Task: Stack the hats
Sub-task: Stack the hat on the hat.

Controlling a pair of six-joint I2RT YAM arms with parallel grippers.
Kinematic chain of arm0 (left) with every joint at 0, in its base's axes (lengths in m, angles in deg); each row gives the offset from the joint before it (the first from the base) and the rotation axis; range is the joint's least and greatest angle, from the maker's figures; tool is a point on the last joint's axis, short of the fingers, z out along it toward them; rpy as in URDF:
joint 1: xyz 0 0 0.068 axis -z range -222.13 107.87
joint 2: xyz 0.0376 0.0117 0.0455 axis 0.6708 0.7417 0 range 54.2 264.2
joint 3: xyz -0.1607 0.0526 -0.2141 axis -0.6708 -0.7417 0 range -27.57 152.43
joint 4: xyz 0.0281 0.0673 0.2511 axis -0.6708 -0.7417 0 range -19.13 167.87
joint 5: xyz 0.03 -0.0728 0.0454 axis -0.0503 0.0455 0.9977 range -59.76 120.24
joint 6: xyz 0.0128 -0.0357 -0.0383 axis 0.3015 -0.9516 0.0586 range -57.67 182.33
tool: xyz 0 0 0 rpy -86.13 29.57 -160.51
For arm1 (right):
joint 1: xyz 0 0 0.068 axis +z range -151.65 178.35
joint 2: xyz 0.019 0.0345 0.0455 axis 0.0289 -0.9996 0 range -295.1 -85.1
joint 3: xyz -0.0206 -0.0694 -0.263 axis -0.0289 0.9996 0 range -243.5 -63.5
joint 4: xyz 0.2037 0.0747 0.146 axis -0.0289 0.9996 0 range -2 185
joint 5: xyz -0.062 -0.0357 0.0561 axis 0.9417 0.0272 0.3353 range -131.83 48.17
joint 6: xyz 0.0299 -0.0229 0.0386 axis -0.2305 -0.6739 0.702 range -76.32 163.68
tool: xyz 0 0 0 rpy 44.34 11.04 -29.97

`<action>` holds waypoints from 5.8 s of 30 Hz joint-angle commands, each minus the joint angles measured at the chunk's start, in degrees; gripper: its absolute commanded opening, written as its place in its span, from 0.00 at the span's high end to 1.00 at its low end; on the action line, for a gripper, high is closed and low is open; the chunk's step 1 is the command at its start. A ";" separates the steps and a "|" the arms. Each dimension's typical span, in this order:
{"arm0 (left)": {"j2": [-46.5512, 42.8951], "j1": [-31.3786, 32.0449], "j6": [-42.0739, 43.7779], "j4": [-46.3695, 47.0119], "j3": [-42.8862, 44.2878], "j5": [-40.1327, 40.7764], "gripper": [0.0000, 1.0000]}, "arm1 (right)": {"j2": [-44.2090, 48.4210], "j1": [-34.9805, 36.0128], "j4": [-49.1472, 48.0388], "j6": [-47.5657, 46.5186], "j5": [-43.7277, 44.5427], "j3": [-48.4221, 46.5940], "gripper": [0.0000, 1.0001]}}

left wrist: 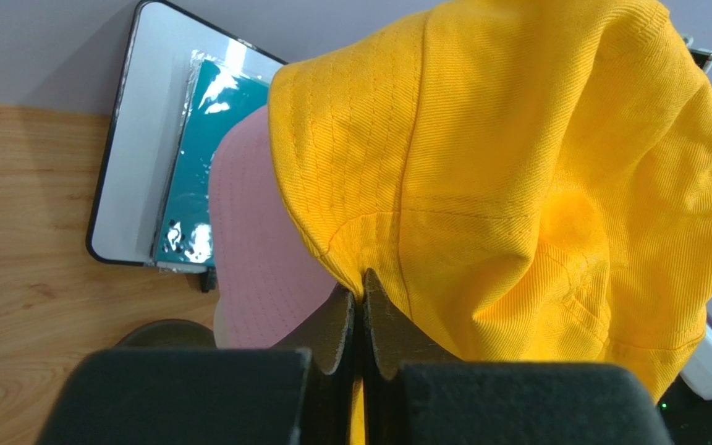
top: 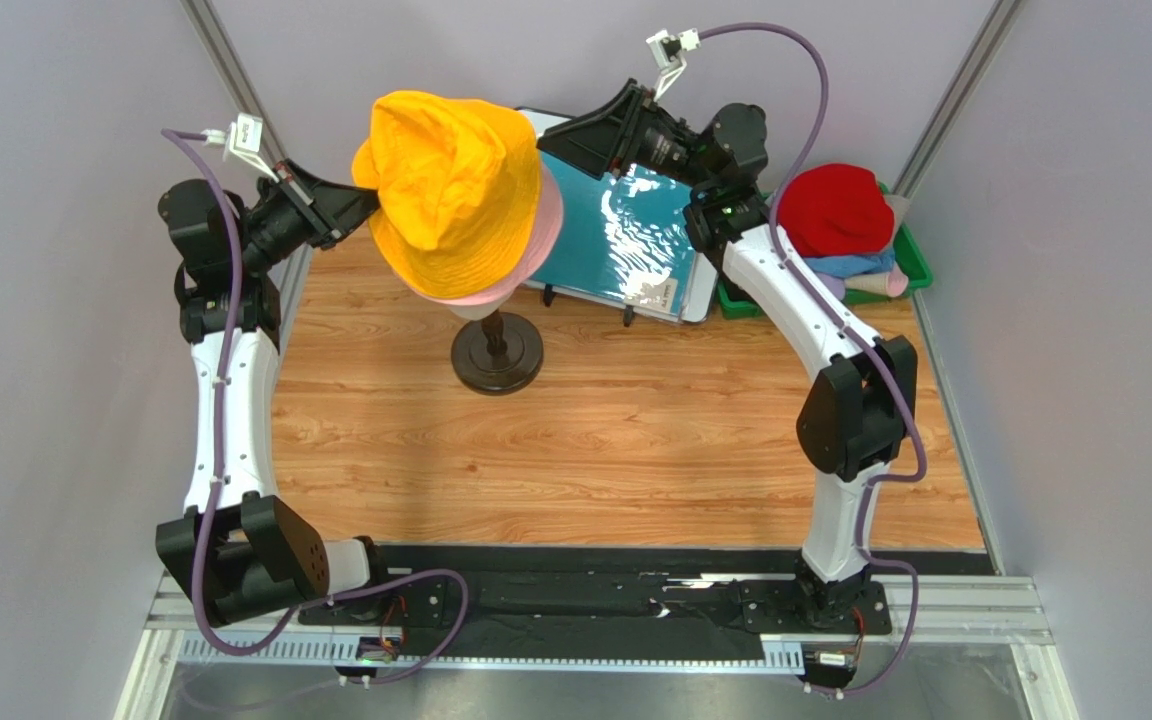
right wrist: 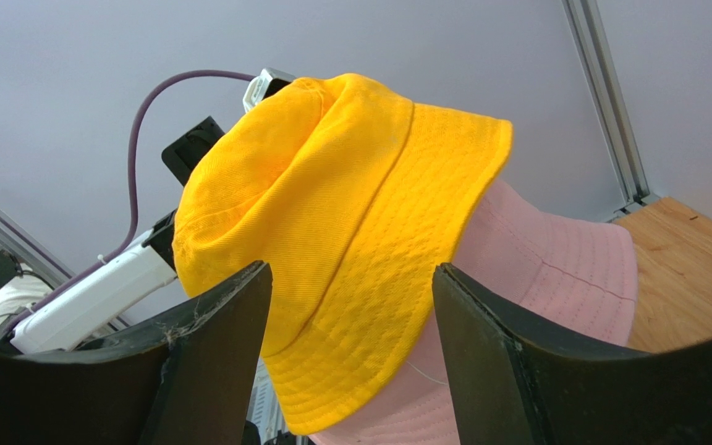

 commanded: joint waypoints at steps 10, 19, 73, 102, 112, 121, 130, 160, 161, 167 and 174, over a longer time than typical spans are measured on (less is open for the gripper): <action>-1.82 -0.25 1.57 1.83 0.07 -1.96 1.00 | -3.98 2.07 8.84 -7.60 2.79 -7.00 0.30; -2.43 -0.34 1.66 1.91 -0.19 -1.79 1.00 | -5.56 2.51 6.74 -5.24 1.48 -8.14 0.33; 8.38 5.28 16.06 -22.07 3.32 11.56 1.00 | 3.57 4.10 29.14 -17.96 32.50 14.97 1.00; -1.73 6.43 14.93 -20.59 -4.50 5.69 0.42 | 28.02 2.34 10.34 -7.60 14.57 34.15 0.17; -5.07 0.98 7.55 -8.29 -8.71 -2.48 0.41 | 18.79 2.34 -2.04 0.39 9.65 31.32 0.19; -6.75 0.80 4.21 0.33 -8.02 -3.10 0.40 | 18.43 2.34 -6.90 2.95 9.56 32.12 0.22; -2.18 0.36 -3.35 8.32 -5.29 -3.10 0.41 | 15.89 2.34 -11.10 7.06 8.68 30.97 0.25; 8.46 3.61 -14.69 20.37 0.25 -1.96 0.67 | 8.59 2.95 -18.50 14.29 10.26 28.51 0.92; 8.47 3.70 -14.69 20.37 0.42 -1.53 0.71 | 8.68 2.87 -17.63 14.20 10.44 28.60 0.98; 9.34 4.06 -15.31 20.46 0.51 -0.38 1.00 | 10.17 2.95 -9.28 12.18 14.65 31.05 1.00; 11.19 4.58 -14.61 18.18 1.04 0.76 1.00 | 12.28 2.95 -3.29 11.21 19.76 36.42 1.00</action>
